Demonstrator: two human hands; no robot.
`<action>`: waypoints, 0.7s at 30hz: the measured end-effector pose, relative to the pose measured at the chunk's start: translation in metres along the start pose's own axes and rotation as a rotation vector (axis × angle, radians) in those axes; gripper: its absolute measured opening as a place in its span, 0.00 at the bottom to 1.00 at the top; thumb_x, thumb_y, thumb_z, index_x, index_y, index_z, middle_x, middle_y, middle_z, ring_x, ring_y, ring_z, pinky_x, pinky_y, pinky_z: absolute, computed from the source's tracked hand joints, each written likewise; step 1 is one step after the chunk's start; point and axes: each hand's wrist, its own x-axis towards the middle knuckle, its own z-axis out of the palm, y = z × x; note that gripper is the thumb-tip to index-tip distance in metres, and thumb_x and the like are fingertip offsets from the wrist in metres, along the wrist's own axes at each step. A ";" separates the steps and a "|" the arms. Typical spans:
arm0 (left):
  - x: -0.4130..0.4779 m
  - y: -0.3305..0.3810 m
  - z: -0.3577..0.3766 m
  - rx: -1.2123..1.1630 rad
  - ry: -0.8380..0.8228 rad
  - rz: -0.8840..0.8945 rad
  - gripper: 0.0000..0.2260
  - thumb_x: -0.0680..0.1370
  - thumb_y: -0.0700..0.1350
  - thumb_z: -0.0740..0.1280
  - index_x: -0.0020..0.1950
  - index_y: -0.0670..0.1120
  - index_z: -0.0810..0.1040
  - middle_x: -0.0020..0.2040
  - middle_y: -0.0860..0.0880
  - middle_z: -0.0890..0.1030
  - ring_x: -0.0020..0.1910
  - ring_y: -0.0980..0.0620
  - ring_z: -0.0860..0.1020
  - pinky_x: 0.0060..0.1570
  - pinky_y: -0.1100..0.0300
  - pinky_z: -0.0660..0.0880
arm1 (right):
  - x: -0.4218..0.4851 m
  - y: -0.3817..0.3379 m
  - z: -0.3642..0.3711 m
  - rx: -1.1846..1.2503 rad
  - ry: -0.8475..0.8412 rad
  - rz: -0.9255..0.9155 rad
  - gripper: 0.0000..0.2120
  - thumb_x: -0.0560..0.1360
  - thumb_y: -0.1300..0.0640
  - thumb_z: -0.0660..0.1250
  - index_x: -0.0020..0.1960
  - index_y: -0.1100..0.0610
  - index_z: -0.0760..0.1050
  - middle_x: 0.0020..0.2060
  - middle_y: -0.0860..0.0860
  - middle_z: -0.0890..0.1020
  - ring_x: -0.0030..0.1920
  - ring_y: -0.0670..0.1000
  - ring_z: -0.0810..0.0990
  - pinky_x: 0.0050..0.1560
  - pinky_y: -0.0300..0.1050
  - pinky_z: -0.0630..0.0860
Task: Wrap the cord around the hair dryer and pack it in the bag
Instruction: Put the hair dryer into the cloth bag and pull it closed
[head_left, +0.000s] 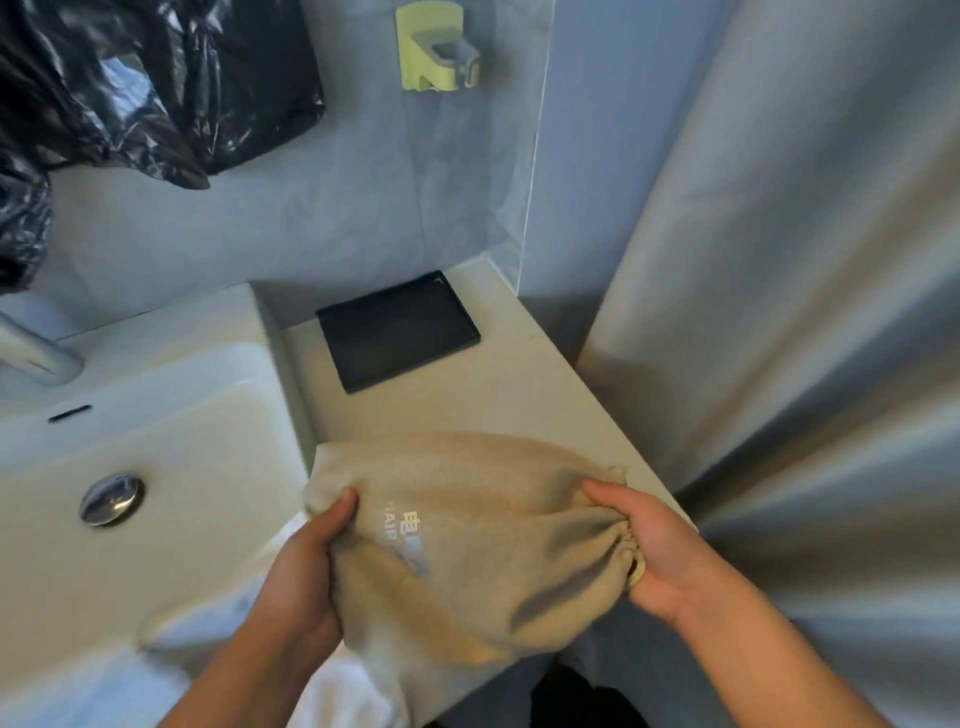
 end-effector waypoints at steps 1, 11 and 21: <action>-0.002 -0.004 0.014 -0.012 0.026 0.009 0.12 0.79 0.49 0.65 0.53 0.42 0.82 0.43 0.41 0.87 0.38 0.43 0.86 0.42 0.49 0.80 | 0.004 -0.014 -0.009 -0.006 -0.018 0.011 0.14 0.74 0.58 0.68 0.56 0.65 0.80 0.48 0.62 0.85 0.49 0.60 0.83 0.56 0.56 0.78; 0.001 -0.010 0.081 -0.173 0.260 0.100 0.11 0.78 0.49 0.67 0.54 0.44 0.82 0.44 0.42 0.87 0.39 0.42 0.85 0.44 0.47 0.79 | 0.041 -0.104 -0.032 -0.005 -0.337 0.063 0.20 0.76 0.50 0.64 0.60 0.62 0.80 0.56 0.62 0.82 0.57 0.60 0.81 0.62 0.57 0.73; 0.073 0.031 0.102 -0.265 0.322 0.089 0.10 0.80 0.49 0.66 0.53 0.44 0.81 0.37 0.44 0.86 0.45 0.41 0.82 0.44 0.46 0.77 | 0.098 -0.143 0.016 -0.161 -0.332 0.032 0.16 0.75 0.52 0.64 0.59 0.57 0.80 0.56 0.59 0.83 0.56 0.58 0.82 0.62 0.57 0.74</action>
